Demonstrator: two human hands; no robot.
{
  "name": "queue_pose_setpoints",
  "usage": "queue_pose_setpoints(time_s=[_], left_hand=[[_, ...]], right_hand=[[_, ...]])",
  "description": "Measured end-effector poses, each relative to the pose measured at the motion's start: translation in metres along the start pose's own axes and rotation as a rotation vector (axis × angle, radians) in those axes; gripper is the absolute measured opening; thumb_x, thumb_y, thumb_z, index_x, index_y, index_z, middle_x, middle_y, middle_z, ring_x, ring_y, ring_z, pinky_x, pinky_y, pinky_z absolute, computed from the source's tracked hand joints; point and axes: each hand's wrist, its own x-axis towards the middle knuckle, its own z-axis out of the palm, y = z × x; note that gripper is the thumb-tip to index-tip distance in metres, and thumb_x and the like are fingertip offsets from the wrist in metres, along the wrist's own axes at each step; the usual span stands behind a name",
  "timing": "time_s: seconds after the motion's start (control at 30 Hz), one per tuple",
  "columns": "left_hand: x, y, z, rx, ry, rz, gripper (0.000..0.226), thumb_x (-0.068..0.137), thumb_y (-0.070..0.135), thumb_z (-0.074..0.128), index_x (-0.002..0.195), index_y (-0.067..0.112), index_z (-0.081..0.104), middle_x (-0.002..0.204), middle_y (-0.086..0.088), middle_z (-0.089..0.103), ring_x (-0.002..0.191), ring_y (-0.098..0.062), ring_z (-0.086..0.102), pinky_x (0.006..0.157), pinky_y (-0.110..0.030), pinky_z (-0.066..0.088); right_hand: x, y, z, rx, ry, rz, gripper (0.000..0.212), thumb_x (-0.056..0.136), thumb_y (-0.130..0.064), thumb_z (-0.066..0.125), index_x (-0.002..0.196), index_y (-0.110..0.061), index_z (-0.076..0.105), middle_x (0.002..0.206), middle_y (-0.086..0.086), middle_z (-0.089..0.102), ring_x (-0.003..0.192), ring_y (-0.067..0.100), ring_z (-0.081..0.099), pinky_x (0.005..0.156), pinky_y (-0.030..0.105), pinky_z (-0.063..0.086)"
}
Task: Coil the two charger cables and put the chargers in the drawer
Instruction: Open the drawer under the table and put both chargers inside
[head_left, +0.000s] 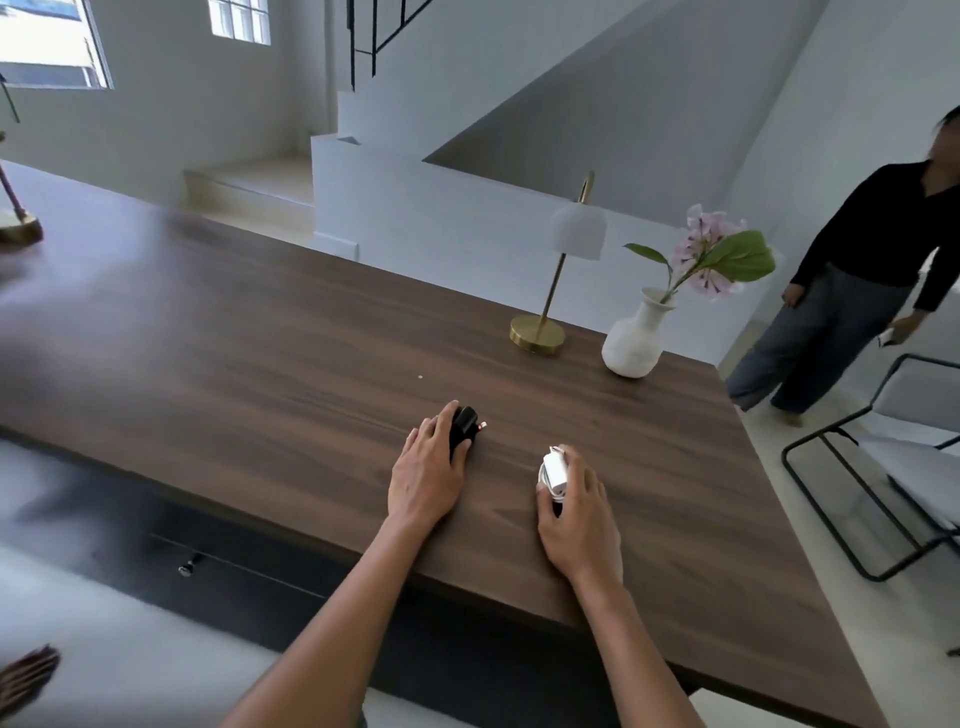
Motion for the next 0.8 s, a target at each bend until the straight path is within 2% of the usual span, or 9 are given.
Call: queue_pose_setpoints(time_s=[0.13,0.23,0.33,0.5,0.6,0.67,0.8], left_hand=[[0.023,-0.002,0.009,-0.003,0.003,0.002,0.056,0.103,0.041,0.046,0.156,0.032,0.028,0.151,0.002,0.05,0.142,-0.022,0.044,0.108,-0.041,0.044],[0.039,-0.003,0.015,-0.011,-0.002,0.0,0.056,0.103,0.041,0.046,0.155,0.033,0.027,0.151,0.003,0.05,0.141,-0.022,0.045,0.109,-0.041,0.045],[0.056,-0.004,0.021,-0.021,-0.001,0.006,0.056,0.104,0.04,0.046,0.156,0.032,0.027,0.152,0.004,0.049,0.143,-0.021,0.042,0.114,-0.037,0.039],[0.075,-0.01,0.022,-0.035,0.042,-0.014,0.054,0.104,0.036,0.049,0.154,0.031,0.031,0.148,0.007,0.051,0.139,-0.016,0.045,0.114,-0.026,0.033],[0.079,-0.014,0.018,-0.029,0.041,-0.04,0.054,0.104,0.033,0.05,0.155,0.028,0.032,0.151,0.006,0.05,0.142,-0.015,0.042,0.118,-0.02,0.023],[0.074,-0.015,0.014,0.003,0.022,-0.037,0.055,0.104,0.034,0.049,0.156,0.028,0.031,0.152,0.007,0.048,0.146,-0.015,0.039,0.12,-0.021,0.021],[0.065,-0.018,0.003,0.037,0.027,-0.078,0.055,0.104,0.034,0.05,0.156,0.031,0.031,0.153,0.01,0.046,0.147,-0.014,0.037,0.12,-0.027,0.028]], right_hand=[[0.022,0.0,0.009,0.0,0.006,0.01,0.057,0.098,-0.037,0.053,0.15,-0.028,0.031,0.143,0.001,0.053,0.125,0.02,0.055,0.093,0.035,0.052],[0.044,0.0,0.017,0.011,0.008,0.032,0.057,0.097,-0.033,0.055,0.149,-0.026,0.033,0.145,0.0,0.052,0.128,0.02,0.054,0.095,0.034,0.05],[0.068,0.0,0.028,-0.006,0.018,0.038,0.058,0.096,-0.03,0.057,0.148,-0.023,0.035,0.146,0.0,0.052,0.13,0.021,0.053,0.1,0.036,0.049],[0.096,-0.008,0.041,-0.019,0.031,0.074,0.056,0.095,-0.028,0.058,0.147,-0.023,0.037,0.142,0.003,0.055,0.127,0.024,0.055,0.096,0.039,0.051],[0.105,-0.013,0.044,-0.013,0.01,0.093,0.057,0.096,-0.028,0.059,0.148,-0.022,0.037,0.141,0.004,0.054,0.127,0.024,0.055,0.094,0.039,0.053],[0.104,-0.016,0.043,0.001,0.005,0.099,0.058,0.095,-0.027,0.059,0.148,-0.02,0.037,0.139,0.005,0.055,0.126,0.025,0.056,0.094,0.038,0.053],[0.102,-0.018,0.041,0.03,-0.006,0.075,0.06,0.094,-0.023,0.061,0.148,-0.017,0.035,0.138,0.01,0.055,0.126,0.029,0.056,0.098,0.045,0.053]])
